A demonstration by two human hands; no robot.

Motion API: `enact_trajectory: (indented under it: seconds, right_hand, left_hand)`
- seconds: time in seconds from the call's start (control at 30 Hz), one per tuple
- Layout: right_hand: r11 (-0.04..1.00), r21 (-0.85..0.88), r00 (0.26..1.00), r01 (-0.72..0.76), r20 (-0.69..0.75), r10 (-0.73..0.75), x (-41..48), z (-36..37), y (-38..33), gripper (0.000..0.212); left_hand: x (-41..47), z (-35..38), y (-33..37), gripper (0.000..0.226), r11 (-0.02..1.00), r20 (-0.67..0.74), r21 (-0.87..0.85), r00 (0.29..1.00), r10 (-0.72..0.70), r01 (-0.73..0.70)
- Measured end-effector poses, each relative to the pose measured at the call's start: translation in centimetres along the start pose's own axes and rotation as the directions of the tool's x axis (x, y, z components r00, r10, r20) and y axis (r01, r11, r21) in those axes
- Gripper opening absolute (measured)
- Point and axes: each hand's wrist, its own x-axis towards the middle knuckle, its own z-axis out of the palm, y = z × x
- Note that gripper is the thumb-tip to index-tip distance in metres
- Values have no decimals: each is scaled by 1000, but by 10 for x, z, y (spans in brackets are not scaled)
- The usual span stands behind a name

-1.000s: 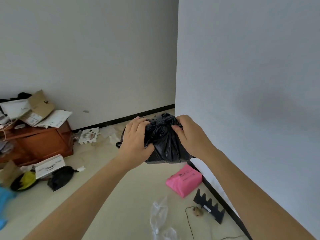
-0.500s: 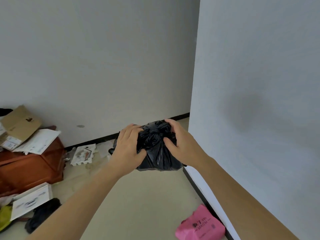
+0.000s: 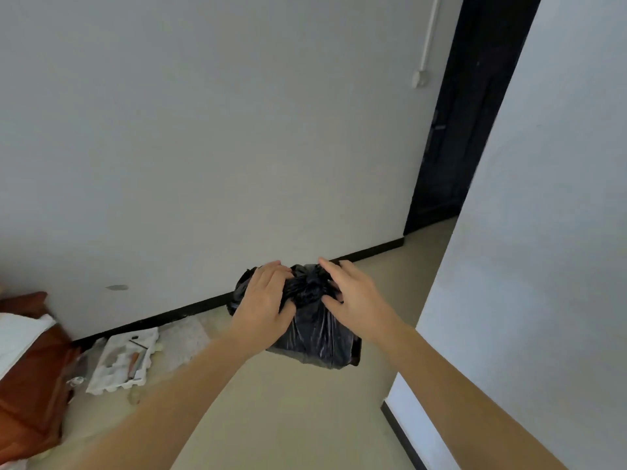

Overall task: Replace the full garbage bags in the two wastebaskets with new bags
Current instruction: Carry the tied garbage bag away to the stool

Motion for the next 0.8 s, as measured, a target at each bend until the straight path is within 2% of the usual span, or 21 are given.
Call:
enact_trajectory:
  seconds: [0.2,0.37,0.5,0.67,0.8]
  right_hand:
    - [985,-30,982,-170,-82,167,114,-26,102,69]
    - [961,-102,966,-257,-42,254,209,-26,214,90]
    - [943,-126,952,-307,-62,301,297,-33,306,90]
    - [927,-155,939,-341,-108,328,427,-66,392,90]
    - [904,-300,952,-305,-128,278,519,-85,451,87]
  left_hand:
    - [162,70,-58,33,991,92,-126,994,54,-42]
    - [287,163,-106,33,977,162,-213,986,30,6]
    - [394,234,-144,34,974,224,-228,973,64,-12]
    - [545,279,-189,36,977,217,-193,967,137,-95]
    - [645,316,-234,35,976,186,-185,971,149,-114]
